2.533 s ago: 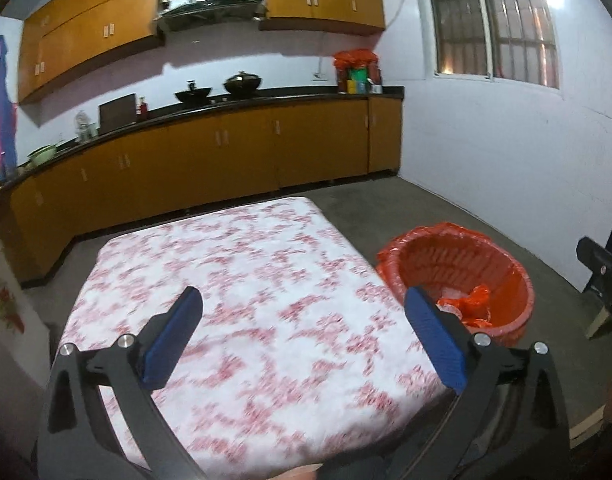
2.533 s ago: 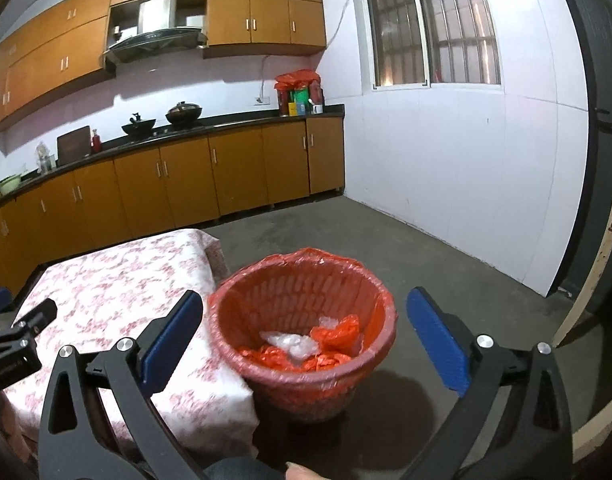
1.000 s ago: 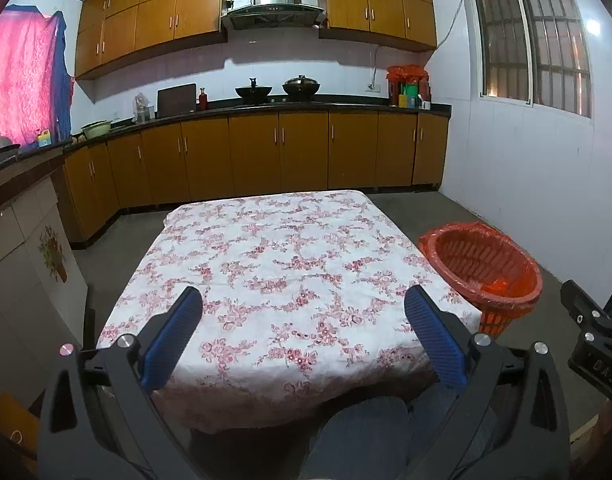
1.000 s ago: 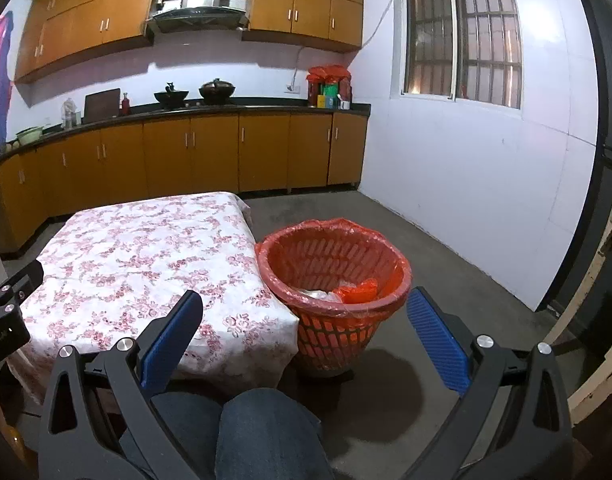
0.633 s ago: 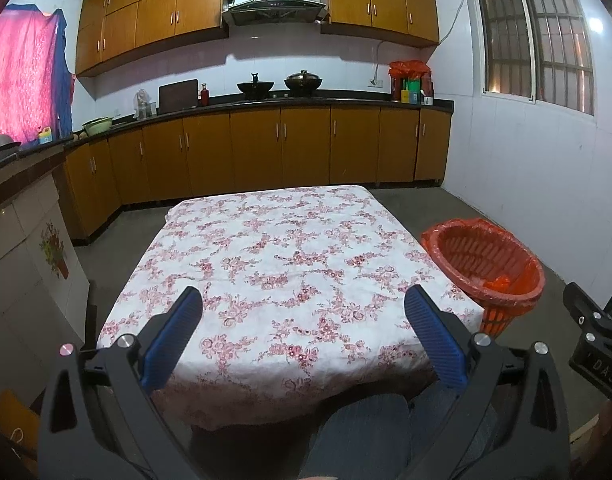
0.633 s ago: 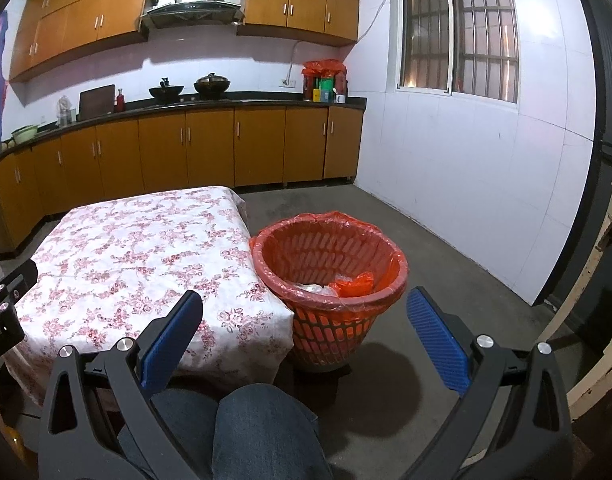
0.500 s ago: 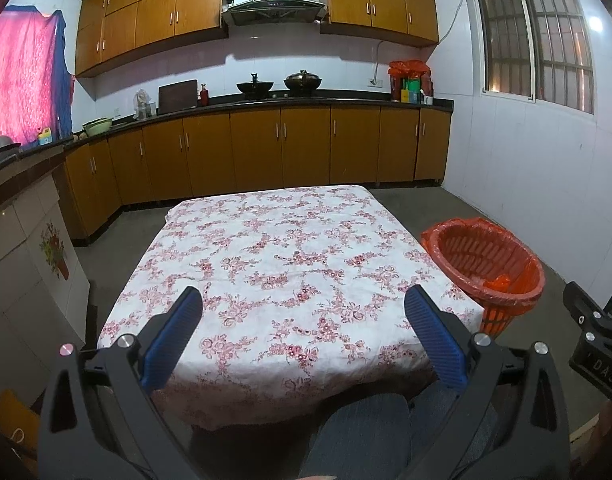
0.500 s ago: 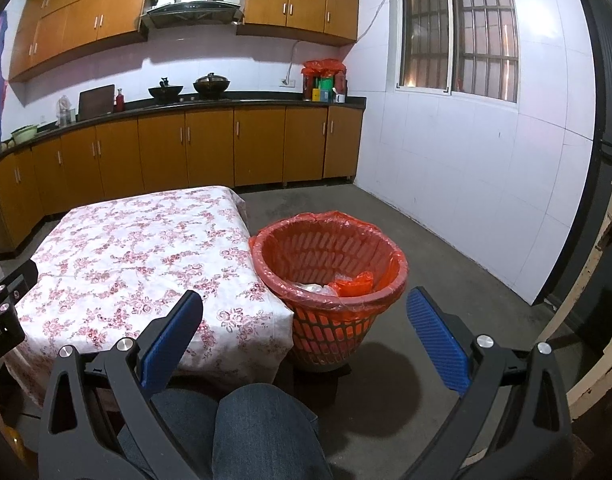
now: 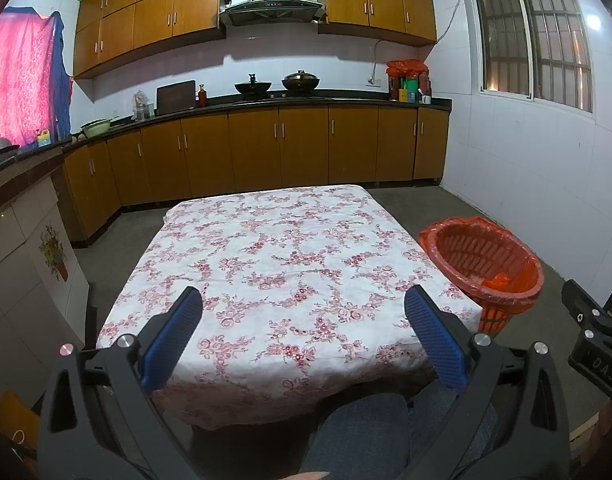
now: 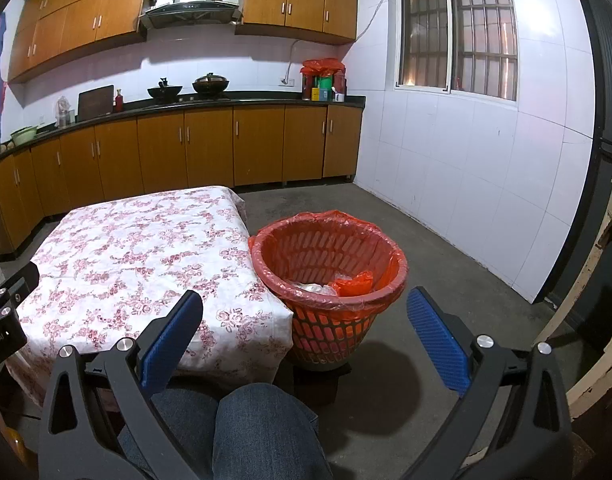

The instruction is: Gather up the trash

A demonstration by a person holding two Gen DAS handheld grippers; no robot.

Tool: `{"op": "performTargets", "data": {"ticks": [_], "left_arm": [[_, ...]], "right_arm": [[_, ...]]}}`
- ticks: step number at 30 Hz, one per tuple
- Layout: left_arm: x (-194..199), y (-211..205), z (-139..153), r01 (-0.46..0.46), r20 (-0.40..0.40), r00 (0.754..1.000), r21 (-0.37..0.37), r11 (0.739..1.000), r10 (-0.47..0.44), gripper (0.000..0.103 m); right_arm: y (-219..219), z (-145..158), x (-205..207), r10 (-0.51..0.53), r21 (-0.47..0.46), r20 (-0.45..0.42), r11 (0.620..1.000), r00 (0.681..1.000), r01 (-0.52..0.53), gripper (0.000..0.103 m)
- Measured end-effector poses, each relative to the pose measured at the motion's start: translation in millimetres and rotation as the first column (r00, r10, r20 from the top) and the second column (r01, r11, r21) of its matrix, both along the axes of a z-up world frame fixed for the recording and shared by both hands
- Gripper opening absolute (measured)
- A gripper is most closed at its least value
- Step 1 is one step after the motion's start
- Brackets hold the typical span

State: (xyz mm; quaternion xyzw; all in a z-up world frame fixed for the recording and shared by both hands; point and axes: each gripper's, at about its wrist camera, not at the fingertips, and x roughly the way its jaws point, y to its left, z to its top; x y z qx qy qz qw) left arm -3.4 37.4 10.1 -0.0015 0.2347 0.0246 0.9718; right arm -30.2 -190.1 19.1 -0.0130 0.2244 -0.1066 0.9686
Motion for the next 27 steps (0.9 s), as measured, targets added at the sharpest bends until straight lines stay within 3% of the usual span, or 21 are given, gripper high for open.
{"op": "performTargets", "data": {"ticks": [27], "left_arm": [[0.4, -1.3, 0.3, 0.006, 0.001, 1.0, 0.002, 1.0, -0.006, 0.099]], "right_arm": [[-1.2, 0.6, 0.2, -0.001, 0.002, -0.001, 1.0, 1.0, 0.001, 0.101]]}}
